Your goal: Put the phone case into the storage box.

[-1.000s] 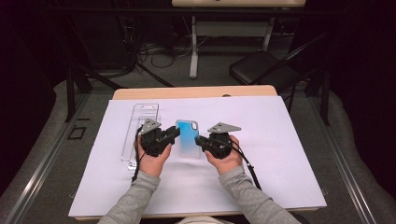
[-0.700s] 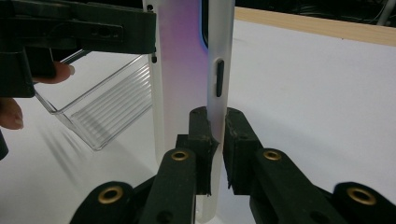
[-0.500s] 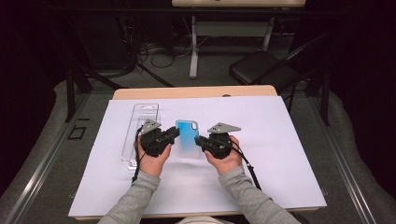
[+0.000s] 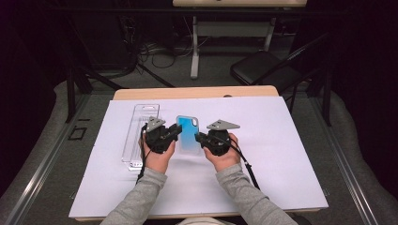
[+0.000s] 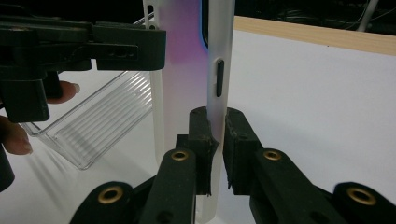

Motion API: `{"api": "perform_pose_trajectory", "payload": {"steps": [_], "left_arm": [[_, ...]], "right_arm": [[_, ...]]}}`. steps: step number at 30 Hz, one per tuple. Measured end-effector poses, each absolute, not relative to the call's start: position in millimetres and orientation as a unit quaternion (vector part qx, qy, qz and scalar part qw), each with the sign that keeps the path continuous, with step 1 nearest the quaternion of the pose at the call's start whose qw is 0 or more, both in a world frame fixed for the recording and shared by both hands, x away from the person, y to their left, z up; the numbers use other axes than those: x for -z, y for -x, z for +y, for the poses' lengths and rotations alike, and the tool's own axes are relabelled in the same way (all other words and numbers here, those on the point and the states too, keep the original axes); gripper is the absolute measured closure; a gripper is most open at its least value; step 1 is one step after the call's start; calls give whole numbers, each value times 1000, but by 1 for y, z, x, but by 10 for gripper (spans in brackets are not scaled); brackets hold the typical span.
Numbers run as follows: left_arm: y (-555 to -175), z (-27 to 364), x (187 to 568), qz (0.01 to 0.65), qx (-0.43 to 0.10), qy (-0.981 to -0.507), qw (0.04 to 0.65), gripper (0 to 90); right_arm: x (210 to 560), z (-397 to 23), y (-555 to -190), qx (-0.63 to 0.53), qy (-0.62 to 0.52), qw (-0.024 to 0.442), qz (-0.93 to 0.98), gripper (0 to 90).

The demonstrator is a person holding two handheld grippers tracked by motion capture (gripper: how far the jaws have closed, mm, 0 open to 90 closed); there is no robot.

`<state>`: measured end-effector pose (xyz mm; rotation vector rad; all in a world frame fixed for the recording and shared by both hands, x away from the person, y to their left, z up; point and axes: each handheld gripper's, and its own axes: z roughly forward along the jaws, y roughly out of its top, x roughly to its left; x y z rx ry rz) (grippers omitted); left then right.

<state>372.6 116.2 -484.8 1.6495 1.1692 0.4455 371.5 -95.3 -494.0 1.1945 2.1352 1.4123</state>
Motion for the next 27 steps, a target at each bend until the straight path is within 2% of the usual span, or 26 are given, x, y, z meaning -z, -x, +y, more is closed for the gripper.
{"api": "perform_pose_trajectory", "payload": {"steps": [17, 27], "left_arm": [[-378, 110, 491, 492, -214, -686, 492, 830], [-378, 109, 491, 500, -207, -682, 492, 871]], "right_arm": [[498, -94, -376, -483, -427, 176, 744, 828], [499, -93, -375, -483, -427, 179, 743, 828]]}}
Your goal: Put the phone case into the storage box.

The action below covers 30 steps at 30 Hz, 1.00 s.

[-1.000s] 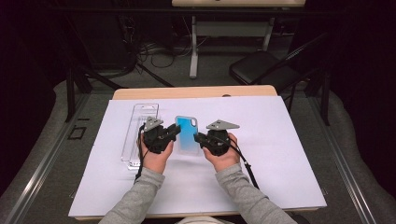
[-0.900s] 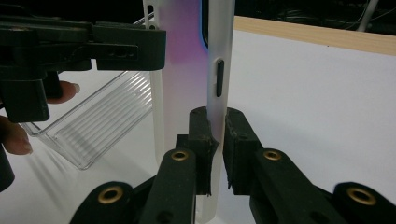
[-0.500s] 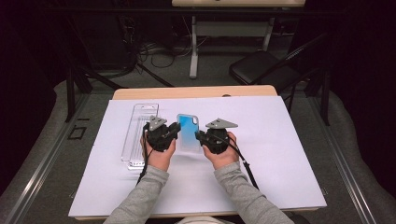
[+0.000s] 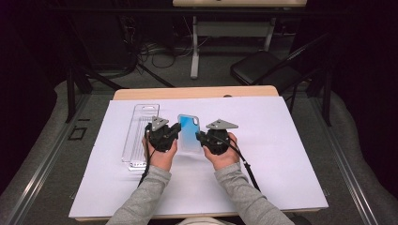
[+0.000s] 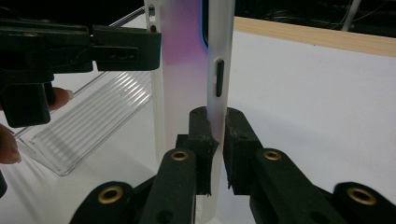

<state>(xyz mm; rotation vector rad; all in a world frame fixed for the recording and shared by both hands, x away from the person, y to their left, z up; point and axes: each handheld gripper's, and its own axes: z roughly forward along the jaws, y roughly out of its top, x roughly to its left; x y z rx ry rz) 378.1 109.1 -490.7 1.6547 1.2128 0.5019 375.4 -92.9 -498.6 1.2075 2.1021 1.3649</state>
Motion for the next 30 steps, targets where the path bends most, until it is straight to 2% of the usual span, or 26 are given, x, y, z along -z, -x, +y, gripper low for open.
{"api": "perform_pose_trajectory", "payload": {"steps": [13, 17, 30], "left_arm": [[-378, 109, 490, 502, -208, -679, 493, 864], [-378, 110, 489, 502, -207, -678, 496, 812], [-381, 112, 477, 500, -215, -676, 496, 837]], "right_arm": [[498, -93, -375, -484, -425, 180, 744, 828], [499, -92, -375, -483, -426, 180, 744, 828], [499, -90, -374, -478, -420, 186, 748, 828]]}}
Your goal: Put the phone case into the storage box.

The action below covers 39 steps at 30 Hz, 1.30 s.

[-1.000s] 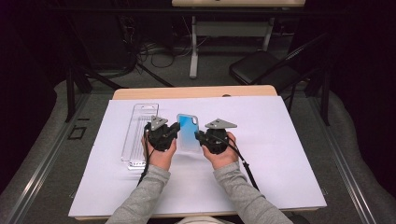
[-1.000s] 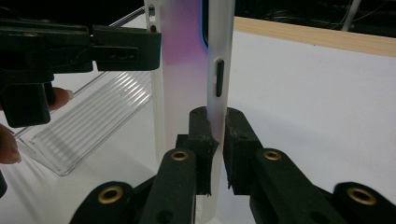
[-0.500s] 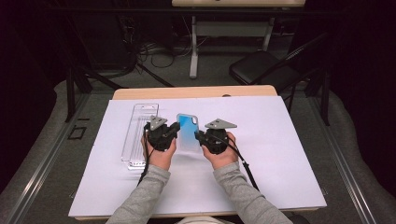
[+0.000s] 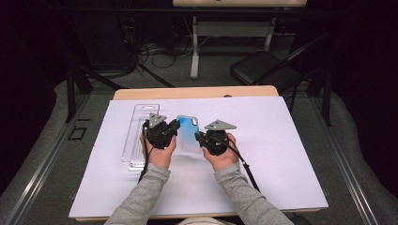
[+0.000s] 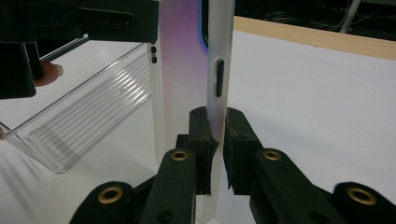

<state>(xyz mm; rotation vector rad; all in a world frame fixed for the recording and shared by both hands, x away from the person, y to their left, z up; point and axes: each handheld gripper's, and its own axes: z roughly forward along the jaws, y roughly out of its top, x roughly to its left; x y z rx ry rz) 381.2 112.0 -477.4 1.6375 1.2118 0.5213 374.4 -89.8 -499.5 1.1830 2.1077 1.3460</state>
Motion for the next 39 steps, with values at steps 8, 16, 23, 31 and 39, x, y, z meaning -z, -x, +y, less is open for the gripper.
{"api": "perform_pose_trajectory", "payload": {"steps": [8, 16, 23, 31, 39], "left_arm": [[-383, 111, 476, 504, -213, -675, 494, 871], [-383, 109, 476, 510, -218, -672, 492, 880], [-383, 108, 476, 512, -221, -668, 492, 882], [-382, 107, 475, 514, -227, -667, 490, 884], [-381, 106, 475, 516, -230, -663, 490, 885]], "right_arm": [[499, -90, -375, -478, -421, 190, 747, 828], [500, -89, -375, -478, -424, 189, 746, 827], [499, -89, -375, -479, -425, 189, 744, 827], [499, -89, -375, -480, -426, 188, 743, 827], [499, -89, -375, -482, -427, 188, 742, 827]]}}
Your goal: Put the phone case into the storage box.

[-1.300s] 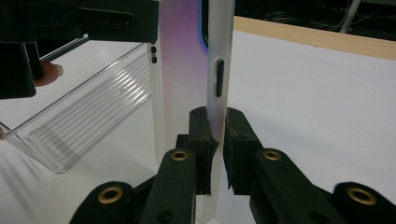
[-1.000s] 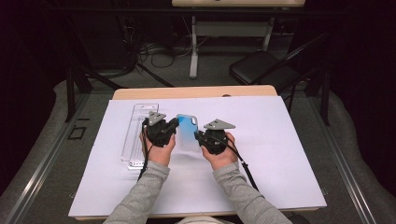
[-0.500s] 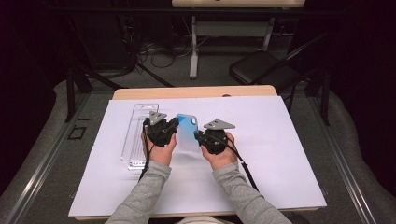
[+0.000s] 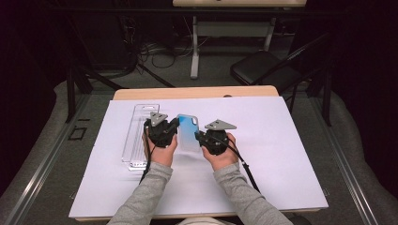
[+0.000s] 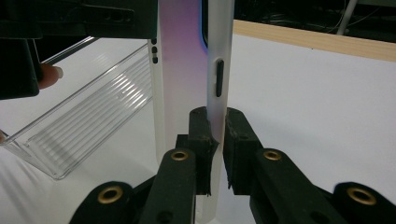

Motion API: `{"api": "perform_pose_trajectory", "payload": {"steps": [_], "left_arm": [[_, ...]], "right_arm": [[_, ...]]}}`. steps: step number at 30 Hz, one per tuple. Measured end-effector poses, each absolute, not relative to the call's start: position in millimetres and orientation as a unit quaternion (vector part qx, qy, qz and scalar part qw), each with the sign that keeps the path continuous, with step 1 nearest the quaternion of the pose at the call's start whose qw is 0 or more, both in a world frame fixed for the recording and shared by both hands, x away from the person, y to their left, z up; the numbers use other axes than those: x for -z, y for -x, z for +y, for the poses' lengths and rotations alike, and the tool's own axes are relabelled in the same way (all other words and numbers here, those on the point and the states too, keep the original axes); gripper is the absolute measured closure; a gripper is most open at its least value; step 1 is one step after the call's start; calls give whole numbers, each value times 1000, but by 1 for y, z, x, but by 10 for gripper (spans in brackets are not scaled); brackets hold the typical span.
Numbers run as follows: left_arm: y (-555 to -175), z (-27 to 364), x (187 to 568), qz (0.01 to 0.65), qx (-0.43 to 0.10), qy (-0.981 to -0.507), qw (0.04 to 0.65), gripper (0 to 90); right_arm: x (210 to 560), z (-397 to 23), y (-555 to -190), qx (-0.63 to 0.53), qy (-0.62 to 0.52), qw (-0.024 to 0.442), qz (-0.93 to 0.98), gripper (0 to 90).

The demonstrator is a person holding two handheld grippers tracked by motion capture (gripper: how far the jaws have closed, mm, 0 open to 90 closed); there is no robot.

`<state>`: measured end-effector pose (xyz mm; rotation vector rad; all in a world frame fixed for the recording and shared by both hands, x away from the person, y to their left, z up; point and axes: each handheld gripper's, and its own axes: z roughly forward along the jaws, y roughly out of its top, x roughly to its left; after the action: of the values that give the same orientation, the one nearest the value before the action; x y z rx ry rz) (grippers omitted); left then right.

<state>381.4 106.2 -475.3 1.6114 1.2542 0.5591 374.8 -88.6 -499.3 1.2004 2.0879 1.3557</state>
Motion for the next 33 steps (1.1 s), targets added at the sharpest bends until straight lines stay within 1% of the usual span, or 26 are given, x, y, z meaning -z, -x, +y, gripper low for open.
{"api": "perform_pose_trajectory", "payload": {"steps": [33], "left_arm": [[-380, 105, 475, 527, -237, -655, 487, 889]], "right_arm": [[501, -85, -373, -486, -425, 191, 740, 824]]}}
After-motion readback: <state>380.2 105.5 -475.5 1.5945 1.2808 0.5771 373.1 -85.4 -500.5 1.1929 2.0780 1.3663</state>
